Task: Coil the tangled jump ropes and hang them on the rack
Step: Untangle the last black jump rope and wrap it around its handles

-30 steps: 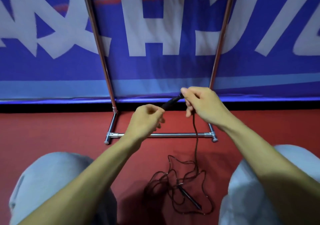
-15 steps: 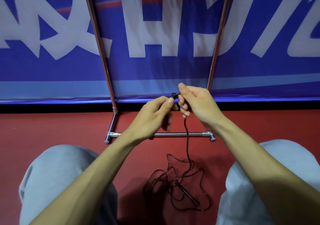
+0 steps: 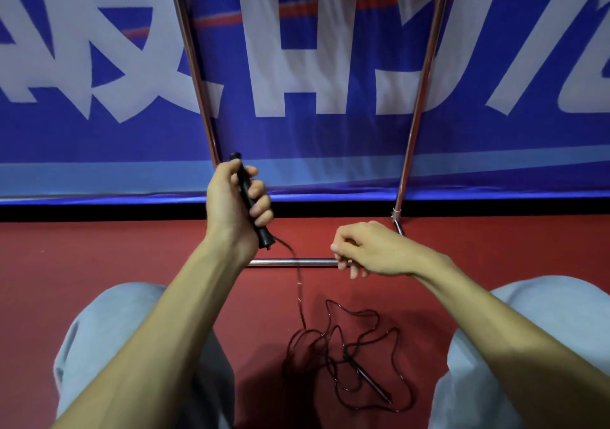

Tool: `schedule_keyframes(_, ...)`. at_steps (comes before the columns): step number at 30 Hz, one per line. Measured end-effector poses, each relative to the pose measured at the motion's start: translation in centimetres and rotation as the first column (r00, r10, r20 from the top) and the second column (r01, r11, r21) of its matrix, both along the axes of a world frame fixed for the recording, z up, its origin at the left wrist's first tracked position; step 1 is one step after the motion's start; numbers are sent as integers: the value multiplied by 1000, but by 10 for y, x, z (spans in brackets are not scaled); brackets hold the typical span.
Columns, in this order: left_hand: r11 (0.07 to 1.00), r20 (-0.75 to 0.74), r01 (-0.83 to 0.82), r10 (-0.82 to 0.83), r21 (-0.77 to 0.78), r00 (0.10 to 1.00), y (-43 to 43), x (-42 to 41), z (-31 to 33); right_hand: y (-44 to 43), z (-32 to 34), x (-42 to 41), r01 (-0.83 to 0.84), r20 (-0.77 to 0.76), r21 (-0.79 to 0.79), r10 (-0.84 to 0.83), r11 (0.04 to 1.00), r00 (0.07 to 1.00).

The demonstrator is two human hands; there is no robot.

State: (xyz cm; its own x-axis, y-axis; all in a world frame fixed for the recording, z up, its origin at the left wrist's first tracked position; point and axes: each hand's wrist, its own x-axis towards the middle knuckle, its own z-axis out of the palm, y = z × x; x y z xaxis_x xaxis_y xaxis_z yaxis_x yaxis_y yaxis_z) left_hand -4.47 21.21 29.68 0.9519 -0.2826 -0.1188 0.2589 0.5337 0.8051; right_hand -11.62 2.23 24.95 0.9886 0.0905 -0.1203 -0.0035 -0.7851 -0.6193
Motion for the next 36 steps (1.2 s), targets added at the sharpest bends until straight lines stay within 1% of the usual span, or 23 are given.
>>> schedule_keyframes(1,997,30,35,-37,70,999,-2,-3,0,2,-2,2,19,45,-36,-17,999,999)
schedule_keyframes(2,983,81,50,-64,175,995,-5,-6,1,3,-3,3,35,94,-97,-26,995,995)
schedule_keyframes(4,918,242,-9,-95,396,966,-10,-11,2,5,-7,6,82,176,-194,-48,978,983)
schedule_keyframes(5,879,336,-57,-120,473,934,-12,-13,2,5,-9,9,107,201,-206,-65,973,977)
schedule_keyframes(7,809,495,-125,-221,574,840,-14,-16,1,5,-16,15,133,193,-183,-97,974,976)
schedule_keyframes(9,763,586,-165,-319,625,745,-15,-19,0,8,-21,21,141,102,-120,-129,983,986)
schedule_keyframes(11,760,632,-181,-356,624,688,-16,-23,0,10,-28,25,146,14,-105,-146,984,989)
schedule_keyframes(13,809,649,-158,-320,566,690,-18,-26,1,11,-32,26,136,-9,-124,-139,983,990)
schedule_keyframes(14,842,642,-141,-277,520,715,-19,-26,1,12,-32,25,142,2,-144,-143,979,990)
schedule_keyframes(16,895,588,-143,-150,422,795,-21,-24,1,9,-27,23,143,18,-193,-142,971,990)
schedule_keyframes(18,923,482,-189,5,334,876,-20,-18,2,3,-17,17,109,2,-229,-112,967,994)
schedule_keyframes(20,929,383,-240,121,281,916,-16,-11,1,-5,-8,10,47,-11,-257,-51,965,999)
schedule_keyframes(21,928,342,-248,147,276,928,-14,-6,-1,-9,-6,8,19,-30,-228,-27,974,999)
schedule_keyframes(22,926,303,-245,155,286,940,-13,-3,-4,-11,-3,5,3,-54,-134,-11,991,998)
schedule_keyframes(23,922,268,-236,154,307,951,-13,0,-7,-11,-1,2,1,-69,7,0,1000,998)
schedule_keyframes(24,914,243,-221,142,340,960,-14,1,-11,-10,2,1,13,-65,155,-3,988,998)
schedule_keyframes(26,882,250,-186,80,434,965,-19,1,-17,-8,12,0,56,-12,411,-56,910,998)
schedule_keyframes(28,802,332,-167,-41,574,942,-25,-2,-24,-8,24,0,96,69,600,-171,794,983)
schedule_keyframes(30,691,408,-148,-228,707,884,-30,-5,-29,-12,35,0,108,146,722,-303,684,942)
schedule_keyframes(31,632,410,-123,-331,765,850,-32,-8,-31,-15,40,-1,108,179,757,-363,645,914)
schedule_keyframes(33,524,362,-51,-511,850,780,-35,-12,-37,-20,46,-2,103,222,807,-460,582,860)
schedule_keyframes(34,493,344,-29,-562,869,752,-36,-15,-40,-22,47,-2,97,228,831,-494,548,839)
schedule_keyframes(36,468,389,-100,-577,878,718,-40,-17,-45,-23,50,-3,76,215,876,-527,476,822)
